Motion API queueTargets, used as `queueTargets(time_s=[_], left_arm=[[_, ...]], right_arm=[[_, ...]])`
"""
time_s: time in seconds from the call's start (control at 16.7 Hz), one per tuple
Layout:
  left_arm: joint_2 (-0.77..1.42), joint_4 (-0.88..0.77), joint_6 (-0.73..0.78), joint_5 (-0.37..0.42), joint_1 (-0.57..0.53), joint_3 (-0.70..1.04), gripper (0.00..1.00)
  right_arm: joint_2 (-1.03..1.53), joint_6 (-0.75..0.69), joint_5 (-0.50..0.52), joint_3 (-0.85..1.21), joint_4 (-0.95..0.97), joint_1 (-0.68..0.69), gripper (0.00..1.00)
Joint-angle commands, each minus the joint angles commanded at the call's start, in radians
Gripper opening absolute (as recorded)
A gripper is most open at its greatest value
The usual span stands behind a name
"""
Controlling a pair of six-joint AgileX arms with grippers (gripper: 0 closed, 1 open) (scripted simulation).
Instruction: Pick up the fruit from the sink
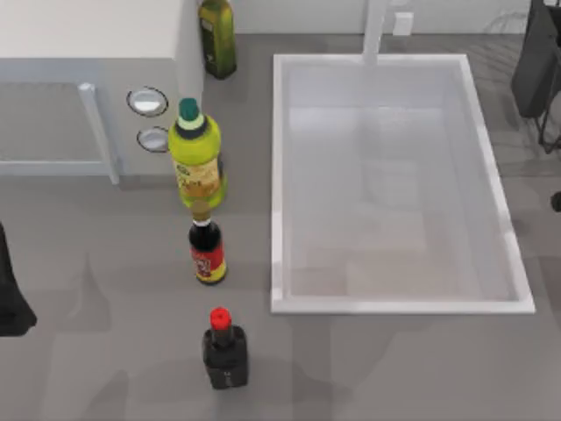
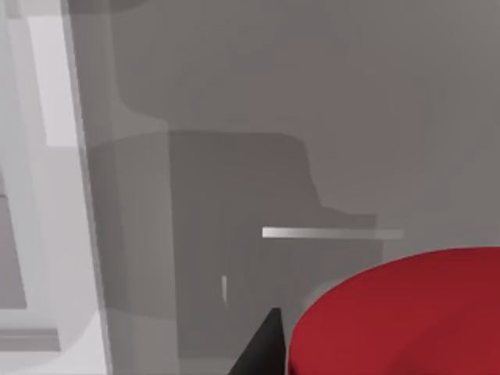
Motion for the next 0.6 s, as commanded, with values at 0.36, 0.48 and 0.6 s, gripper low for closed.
queueTargets(time_s=[0.36,0.48,0.6], left_arm=[[0.0,0.0,0.0,0.0,0.0,0.0,1.0],[0.0,0.0,0.0,0.0,0.0,0.0,1.0],[0.0,0.0,0.0,0.0,0.0,0.0,1.0]], right_arm=[[0.0,0.0,0.0,0.0,0.0,0.0,0.3],[0.0,0.0,0.0,0.0,0.0,0.0,0.45],[0.0,0.0,0.0,0.0,0.0,0.0,0.6]])
